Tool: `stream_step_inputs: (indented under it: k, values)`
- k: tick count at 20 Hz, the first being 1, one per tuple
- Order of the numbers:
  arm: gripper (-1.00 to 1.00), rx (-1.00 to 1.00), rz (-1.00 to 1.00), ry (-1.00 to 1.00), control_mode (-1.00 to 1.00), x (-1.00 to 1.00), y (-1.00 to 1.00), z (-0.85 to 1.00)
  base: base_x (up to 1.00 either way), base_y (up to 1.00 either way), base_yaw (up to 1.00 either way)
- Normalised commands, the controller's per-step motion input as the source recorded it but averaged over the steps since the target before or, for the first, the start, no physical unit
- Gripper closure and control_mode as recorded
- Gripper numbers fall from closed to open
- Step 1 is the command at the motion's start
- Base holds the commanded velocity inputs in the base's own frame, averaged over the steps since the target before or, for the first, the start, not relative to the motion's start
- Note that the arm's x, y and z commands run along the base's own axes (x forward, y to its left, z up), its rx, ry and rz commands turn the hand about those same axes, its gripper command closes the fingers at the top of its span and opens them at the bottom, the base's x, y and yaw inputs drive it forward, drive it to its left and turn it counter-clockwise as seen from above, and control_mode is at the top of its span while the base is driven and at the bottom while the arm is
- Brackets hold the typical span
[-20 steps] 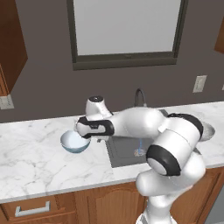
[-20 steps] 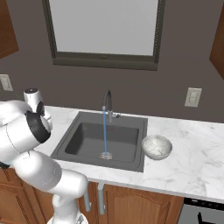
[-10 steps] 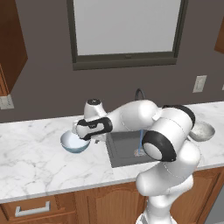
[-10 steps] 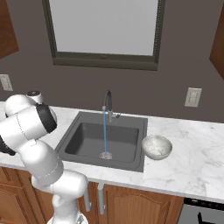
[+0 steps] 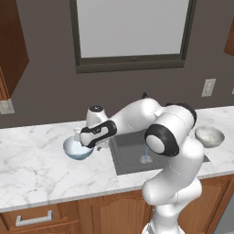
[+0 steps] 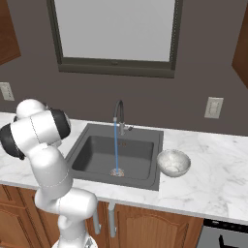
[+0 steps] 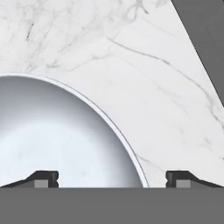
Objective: Rinse each bowl for a few seconds and place them down in the sink or on the counter.
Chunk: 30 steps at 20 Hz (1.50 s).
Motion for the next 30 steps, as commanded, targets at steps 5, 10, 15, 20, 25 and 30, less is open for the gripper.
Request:
stream_step_inputs:
  k: [5, 10, 15, 20, 25, 30]
  values:
    - [1.00, 0.00, 0.02, 0.00, -1.00, 0.14, 0.07, -0.15, 0.00, 0.00, 0.00]
    - [1.00, 0.00, 0.02, 0.00, -1.00, 0.08, 0.02, -0.10, 0.00, 0.00, 0.00]
    - [1.00, -0.01, 0.00, 0.00, -1.00, -0.01, 0.03, -0.03, 0.00, 0.00, 0.00]
    - [1.00, -0.02, -0.01, -0.01, -1.00, -0.12, 0.01, 0.05, 0.00, 0.00, 0.00]
    - [1.00, -0.04, -0.08, -0.02, -1.00, -0.15, -0.02, 0.13, 0.00, 0.00, 0.00]
    - [1.00, 0.00, -0.18, 0.00, -1.00, -0.05, -0.11, 0.15, 0.00, 0.00, 0.00]
